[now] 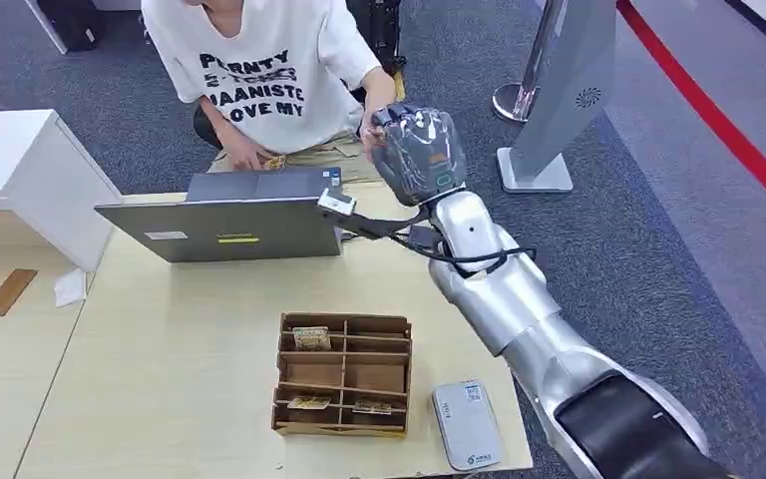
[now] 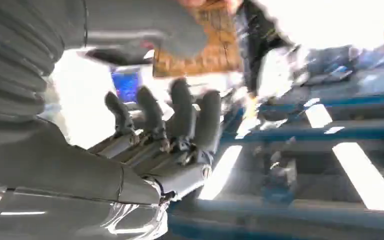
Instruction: Pass the card to the sensor for recognition and then transmit it.
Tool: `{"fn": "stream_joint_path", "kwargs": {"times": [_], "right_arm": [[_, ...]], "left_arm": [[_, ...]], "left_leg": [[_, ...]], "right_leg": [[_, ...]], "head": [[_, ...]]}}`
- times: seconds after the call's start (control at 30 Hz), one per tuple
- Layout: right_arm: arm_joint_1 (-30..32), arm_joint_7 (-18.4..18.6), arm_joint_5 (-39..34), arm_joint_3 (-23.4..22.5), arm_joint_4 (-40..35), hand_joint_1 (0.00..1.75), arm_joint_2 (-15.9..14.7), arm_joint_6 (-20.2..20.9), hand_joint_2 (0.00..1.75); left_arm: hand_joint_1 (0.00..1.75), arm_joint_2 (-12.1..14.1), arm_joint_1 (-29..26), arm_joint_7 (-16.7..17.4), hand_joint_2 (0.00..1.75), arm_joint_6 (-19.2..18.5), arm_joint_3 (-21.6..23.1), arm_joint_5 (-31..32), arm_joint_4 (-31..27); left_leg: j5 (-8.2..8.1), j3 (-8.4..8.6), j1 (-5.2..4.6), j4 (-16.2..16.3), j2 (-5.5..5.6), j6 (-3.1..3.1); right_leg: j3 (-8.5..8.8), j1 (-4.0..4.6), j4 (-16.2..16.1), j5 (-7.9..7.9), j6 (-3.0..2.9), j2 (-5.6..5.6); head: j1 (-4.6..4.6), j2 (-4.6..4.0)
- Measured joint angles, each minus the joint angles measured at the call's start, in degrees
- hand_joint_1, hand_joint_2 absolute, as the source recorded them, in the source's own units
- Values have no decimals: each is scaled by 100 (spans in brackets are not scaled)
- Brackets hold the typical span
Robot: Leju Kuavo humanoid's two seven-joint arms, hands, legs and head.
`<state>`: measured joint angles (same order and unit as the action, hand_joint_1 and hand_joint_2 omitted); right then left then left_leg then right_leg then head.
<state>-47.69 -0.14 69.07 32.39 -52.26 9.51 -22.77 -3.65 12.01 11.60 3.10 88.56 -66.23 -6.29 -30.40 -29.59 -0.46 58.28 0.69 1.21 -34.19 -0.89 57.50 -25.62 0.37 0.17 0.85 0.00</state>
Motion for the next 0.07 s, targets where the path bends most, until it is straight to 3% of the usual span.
{"fn": "stream_joint_path", "kwargs": {"times": [0.07], "right_arm": [[443, -373, -1058, -17, -490, 0, 83, 177, 0]], "left_arm": [[0, 0, -39, -85, 0, 57, 0, -140, 0]], "left_leg": [[0, -2, 1, 0, 1, 0]], "right_leg": [[-1, 1, 0, -1, 0, 0]], "head": [[2, 0]]}}
